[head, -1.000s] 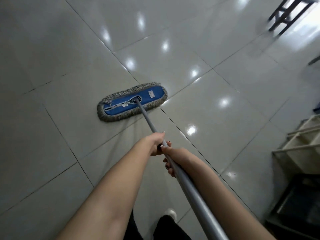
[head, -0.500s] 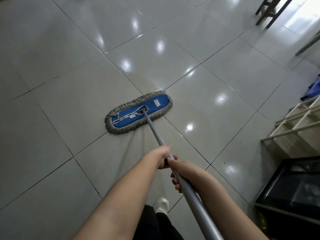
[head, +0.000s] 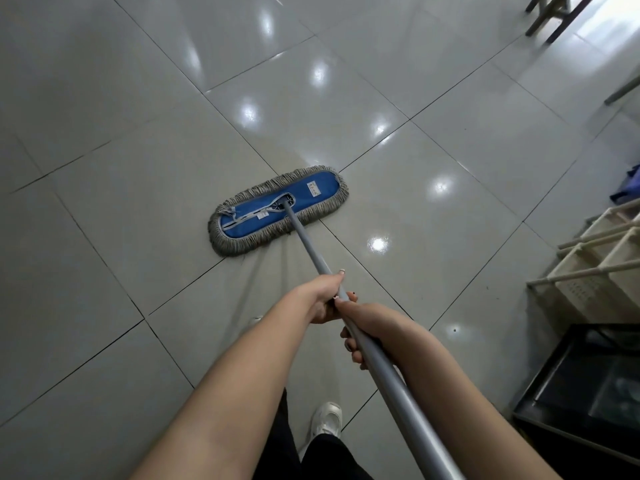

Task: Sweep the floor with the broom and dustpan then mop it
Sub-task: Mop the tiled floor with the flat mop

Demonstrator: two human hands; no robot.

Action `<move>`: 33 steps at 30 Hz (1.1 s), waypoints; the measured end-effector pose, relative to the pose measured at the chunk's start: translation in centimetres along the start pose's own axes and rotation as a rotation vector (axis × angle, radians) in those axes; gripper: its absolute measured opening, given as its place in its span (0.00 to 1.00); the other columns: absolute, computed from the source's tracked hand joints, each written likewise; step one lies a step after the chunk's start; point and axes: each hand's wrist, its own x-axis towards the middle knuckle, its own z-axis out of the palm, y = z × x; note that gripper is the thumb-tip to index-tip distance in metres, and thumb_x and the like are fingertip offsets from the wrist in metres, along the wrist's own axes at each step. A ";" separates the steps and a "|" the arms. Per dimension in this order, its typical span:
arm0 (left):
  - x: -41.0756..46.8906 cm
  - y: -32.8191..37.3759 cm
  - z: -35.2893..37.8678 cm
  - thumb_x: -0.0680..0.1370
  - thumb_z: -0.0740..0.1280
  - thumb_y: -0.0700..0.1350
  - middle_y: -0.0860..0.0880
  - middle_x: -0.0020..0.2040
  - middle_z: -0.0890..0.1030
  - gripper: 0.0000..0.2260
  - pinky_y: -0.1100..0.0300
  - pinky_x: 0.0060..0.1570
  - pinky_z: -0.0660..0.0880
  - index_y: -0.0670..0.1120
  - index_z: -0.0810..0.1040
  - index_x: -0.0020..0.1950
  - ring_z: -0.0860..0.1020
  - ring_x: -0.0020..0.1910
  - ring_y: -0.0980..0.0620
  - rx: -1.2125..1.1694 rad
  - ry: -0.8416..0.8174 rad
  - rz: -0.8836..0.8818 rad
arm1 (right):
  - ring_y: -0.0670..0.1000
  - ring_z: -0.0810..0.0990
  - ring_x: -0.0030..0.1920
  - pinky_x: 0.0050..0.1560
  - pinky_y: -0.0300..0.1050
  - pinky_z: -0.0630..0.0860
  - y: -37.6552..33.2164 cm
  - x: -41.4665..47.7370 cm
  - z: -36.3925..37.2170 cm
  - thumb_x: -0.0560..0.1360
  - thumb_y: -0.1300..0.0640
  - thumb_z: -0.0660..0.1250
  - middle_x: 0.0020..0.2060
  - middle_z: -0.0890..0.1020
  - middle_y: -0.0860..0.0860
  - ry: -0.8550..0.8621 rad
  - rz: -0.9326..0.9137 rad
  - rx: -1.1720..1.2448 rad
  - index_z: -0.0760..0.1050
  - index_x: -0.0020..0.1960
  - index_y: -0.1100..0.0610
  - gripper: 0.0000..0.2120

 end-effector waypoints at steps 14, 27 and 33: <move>4.0 19.7 -8.2 0.79 0.60 0.54 0.47 0.28 0.75 0.14 0.67 0.20 0.73 0.44 0.67 0.43 0.76 0.19 0.56 -0.028 -0.050 0.056 | 0.48 0.70 0.13 0.20 0.30 0.68 -21.2 5.2 1.0 0.77 0.39 0.57 0.15 0.71 0.50 0.050 0.011 0.022 0.68 0.37 0.59 0.24; 3.4 21.6 -8.6 0.81 0.59 0.50 0.48 0.21 0.76 0.12 0.64 0.23 0.75 0.43 0.66 0.42 0.76 0.18 0.54 -0.041 -0.023 0.107 | 0.46 0.71 0.15 0.20 0.30 0.67 -22.9 4.4 0.6 0.76 0.59 0.62 0.17 0.71 0.49 -0.030 -0.066 0.021 0.65 0.38 0.58 0.10; 1.6 17.3 -5.5 0.81 0.58 0.49 0.46 0.26 0.76 0.13 0.65 0.19 0.74 0.42 0.67 0.42 0.76 0.17 0.53 -0.080 0.000 0.115 | 0.47 0.71 0.16 0.20 0.31 0.68 -18.3 2.6 -1.1 0.76 0.59 0.63 0.17 0.72 0.50 -0.042 -0.072 -0.045 0.65 0.38 0.58 0.09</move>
